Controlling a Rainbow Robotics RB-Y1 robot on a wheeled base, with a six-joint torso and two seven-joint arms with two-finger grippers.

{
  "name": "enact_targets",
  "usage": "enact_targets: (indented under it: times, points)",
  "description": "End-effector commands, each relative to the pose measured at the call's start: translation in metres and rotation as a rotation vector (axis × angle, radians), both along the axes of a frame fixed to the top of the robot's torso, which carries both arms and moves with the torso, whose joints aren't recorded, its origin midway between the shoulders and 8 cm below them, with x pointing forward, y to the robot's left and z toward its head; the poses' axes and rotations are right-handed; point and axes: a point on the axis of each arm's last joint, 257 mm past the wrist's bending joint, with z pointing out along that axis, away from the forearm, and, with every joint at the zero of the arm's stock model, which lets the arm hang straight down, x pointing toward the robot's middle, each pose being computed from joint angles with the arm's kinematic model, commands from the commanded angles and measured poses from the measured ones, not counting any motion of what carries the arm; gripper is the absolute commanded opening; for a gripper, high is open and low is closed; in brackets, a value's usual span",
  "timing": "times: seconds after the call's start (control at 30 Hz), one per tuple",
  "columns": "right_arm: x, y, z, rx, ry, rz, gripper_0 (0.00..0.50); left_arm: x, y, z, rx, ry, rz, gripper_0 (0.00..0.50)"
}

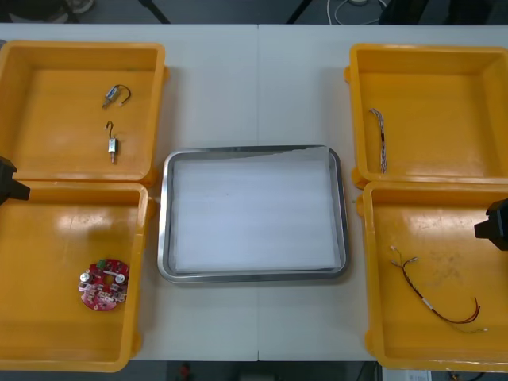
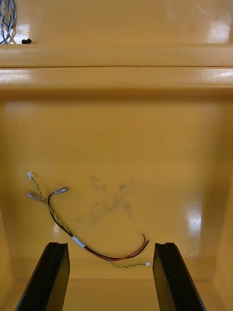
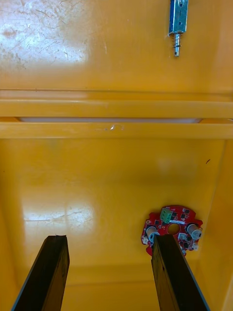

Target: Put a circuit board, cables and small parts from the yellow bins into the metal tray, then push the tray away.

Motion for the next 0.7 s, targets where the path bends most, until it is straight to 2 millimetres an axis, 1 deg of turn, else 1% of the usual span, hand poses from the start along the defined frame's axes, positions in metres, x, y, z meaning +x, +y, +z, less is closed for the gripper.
enact_targets:
  times: [0.03, 0.7]
  points:
    - [-0.0027, -0.0169, 0.0087, -0.017, -0.009, -0.047, 0.500, -0.0051, 0.0110, 0.0112, 0.072, -0.015, -0.052, 0.500]
    - [-0.0027, -0.0169, 0.0087, -0.017, -0.009, -0.047, 0.500, -0.0051, 0.0110, 0.0112, 0.072, -0.015, -0.052, 0.500]
